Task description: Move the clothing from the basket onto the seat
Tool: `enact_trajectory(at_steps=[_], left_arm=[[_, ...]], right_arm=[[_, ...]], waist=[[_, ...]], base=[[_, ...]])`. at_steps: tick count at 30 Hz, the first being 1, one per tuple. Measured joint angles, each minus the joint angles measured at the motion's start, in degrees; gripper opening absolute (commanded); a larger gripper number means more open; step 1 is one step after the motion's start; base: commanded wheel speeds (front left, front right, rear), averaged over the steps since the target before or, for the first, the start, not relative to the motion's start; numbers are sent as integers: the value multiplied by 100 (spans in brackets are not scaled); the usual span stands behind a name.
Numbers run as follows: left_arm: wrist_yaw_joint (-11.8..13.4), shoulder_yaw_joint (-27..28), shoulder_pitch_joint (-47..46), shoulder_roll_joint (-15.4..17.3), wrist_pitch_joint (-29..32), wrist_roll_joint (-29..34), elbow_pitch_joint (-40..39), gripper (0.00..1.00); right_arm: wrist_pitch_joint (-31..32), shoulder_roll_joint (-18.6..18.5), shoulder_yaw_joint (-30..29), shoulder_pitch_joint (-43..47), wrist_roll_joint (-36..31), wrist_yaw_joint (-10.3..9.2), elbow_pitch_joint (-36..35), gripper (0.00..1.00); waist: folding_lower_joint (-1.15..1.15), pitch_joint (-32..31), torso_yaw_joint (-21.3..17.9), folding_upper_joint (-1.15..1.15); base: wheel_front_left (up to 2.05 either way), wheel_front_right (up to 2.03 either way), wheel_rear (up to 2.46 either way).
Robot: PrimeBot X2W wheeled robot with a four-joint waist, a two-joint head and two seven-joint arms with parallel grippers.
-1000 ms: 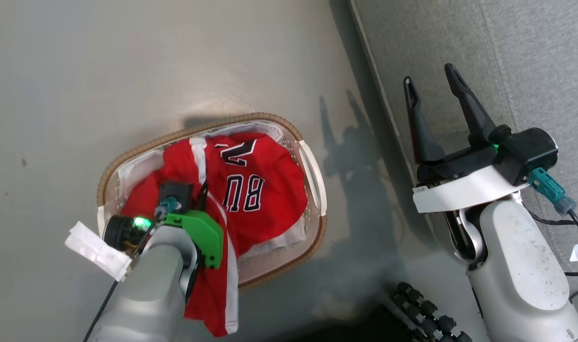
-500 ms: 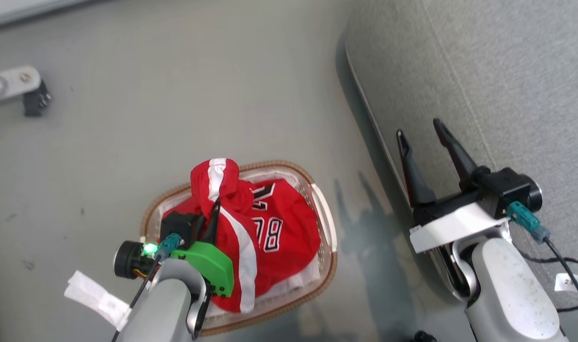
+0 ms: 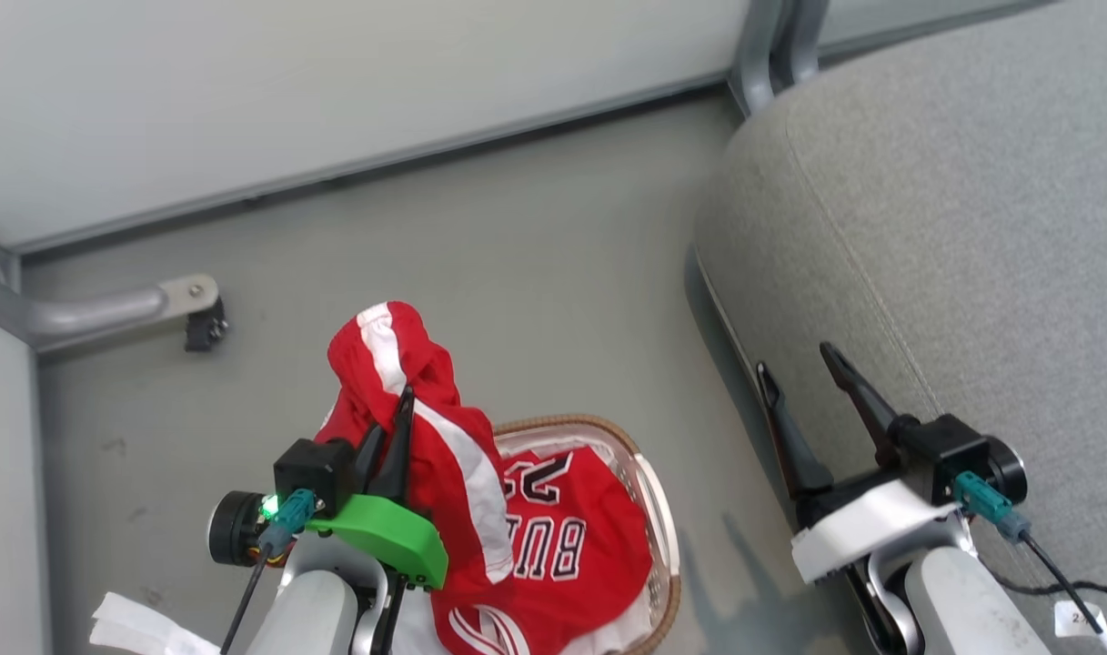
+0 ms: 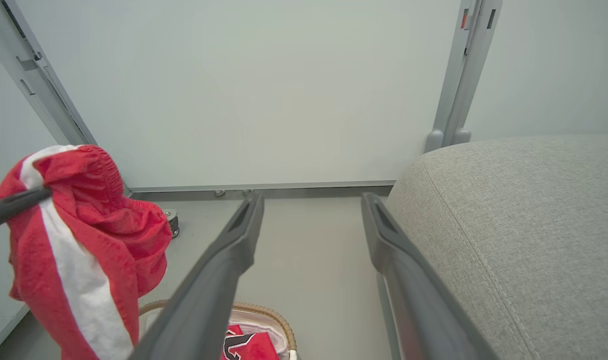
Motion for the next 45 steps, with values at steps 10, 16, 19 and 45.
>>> enact_trajectory(at_steps=[10,16,19,45], left_arm=[[22,-116,23,-3,0,-168,-881,0],[78,-311,-87,-5,0,-220,-1139,0],[103,-438,-183,-7,0,-267,-1230,0],[274,-1864,-856,-7,0,-861,-1607,0]], right_arm=[[0,-3,111,365,32,0,110,100],[-1,-3,175,478,86,0,183,100],[0,-7,419,519,147,0,289,100],[-1,-218,2442,-959,678,1,1624,100]], waist=[[0,-783,248,0],[0,-1034,377,0],[0,-1079,451,0],[0,-827,1447,0]], base=[[0,0,0],[0,0,0],[0,0,0],[0,0,0]])
